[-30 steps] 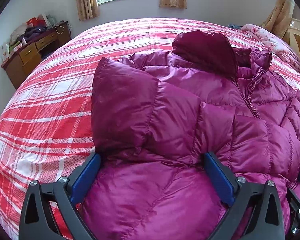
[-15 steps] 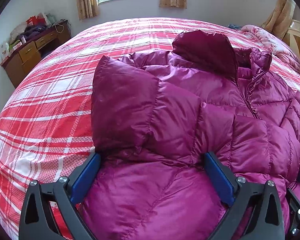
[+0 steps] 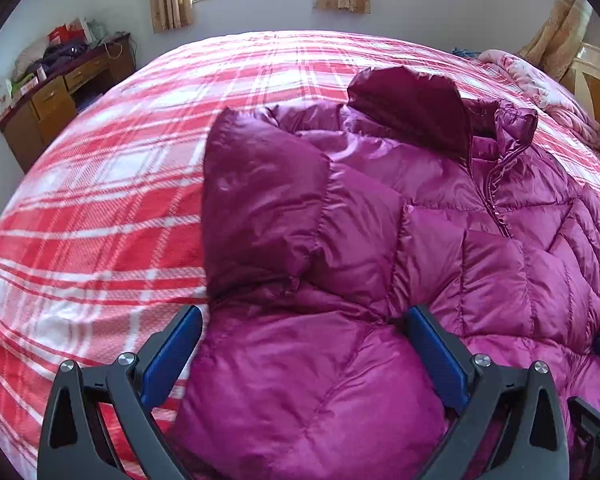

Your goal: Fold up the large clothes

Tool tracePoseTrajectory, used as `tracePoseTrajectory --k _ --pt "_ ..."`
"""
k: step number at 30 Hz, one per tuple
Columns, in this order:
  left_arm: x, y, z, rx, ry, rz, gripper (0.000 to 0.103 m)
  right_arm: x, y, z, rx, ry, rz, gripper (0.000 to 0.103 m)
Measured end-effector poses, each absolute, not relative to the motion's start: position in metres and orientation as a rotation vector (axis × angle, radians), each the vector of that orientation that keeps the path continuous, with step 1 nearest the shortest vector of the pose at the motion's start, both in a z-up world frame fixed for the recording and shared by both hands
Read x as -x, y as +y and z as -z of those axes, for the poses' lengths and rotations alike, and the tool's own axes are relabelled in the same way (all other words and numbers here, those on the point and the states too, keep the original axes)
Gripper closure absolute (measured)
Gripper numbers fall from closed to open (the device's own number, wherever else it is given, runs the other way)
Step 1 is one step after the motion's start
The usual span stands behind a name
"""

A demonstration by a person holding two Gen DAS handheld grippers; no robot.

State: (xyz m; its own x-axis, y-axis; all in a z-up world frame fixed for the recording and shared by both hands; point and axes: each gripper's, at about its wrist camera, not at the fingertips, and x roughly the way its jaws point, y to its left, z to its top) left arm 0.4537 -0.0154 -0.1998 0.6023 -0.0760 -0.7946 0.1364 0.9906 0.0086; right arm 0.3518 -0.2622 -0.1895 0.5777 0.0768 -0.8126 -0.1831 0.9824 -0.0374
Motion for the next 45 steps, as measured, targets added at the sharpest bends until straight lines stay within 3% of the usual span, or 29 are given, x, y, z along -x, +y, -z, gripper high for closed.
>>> tracePoseTrajectory --k 3,12,27,29,30,31,32,33,34,35,38,45 --pt "-0.448 -0.010 0.182 -0.099 0.878 0.126 0.001 -0.350 -0.267 0.182 0.146 0.935 -0.172 0.017" --pt "-0.491 -0.019 0.119 -0.082 0.764 0.163 0.001 -0.385 -0.298 0.152 0.033 0.903 -0.208 0.017" --pt "-0.635 -0.080 0.125 -0.078 0.843 0.137 0.003 -0.556 -0.338 0.123 -0.100 0.885 -0.029 0.017" --pt "-0.642 -0.086 0.135 -0.092 0.859 0.155 0.029 -0.574 -0.336 0.131 -0.065 0.916 -0.014 0.017" --pt "-0.644 -0.087 0.140 -0.091 0.880 0.177 0.036 -0.580 -0.335 0.135 -0.050 0.935 -0.018 0.017" --pt "-0.646 -0.088 0.146 -0.086 0.903 0.203 0.057 -0.585 -0.334 0.141 -0.025 0.961 -0.016 0.018" --pt "-0.645 -0.088 0.150 -0.079 0.919 0.227 0.074 -0.589 -0.333 0.148 0.006 0.987 -0.014 0.029" --pt "-0.643 -0.087 0.154 -0.075 0.929 0.247 0.079 -0.590 -0.333 0.153 0.027 1.005 -0.015 0.047" --pt "-0.639 -0.086 0.155 -0.073 0.929 0.263 0.086 -0.589 -0.334 0.156 0.042 1.019 -0.015 0.059" --pt "-0.632 -0.084 0.154 -0.078 0.911 0.280 0.093 -0.586 -0.338 0.158 0.042 1.020 -0.012 0.081" --pt "-0.610 -0.076 0.143 -0.125 0.836 0.299 0.097 -0.567 -0.347 0.153 0.046 0.970 -0.011 0.091" --pt "-0.568 -0.055 0.149 -0.114 0.829 0.341 0.100 -0.516 -0.358 0.165 0.076 0.917 -0.023 0.095"
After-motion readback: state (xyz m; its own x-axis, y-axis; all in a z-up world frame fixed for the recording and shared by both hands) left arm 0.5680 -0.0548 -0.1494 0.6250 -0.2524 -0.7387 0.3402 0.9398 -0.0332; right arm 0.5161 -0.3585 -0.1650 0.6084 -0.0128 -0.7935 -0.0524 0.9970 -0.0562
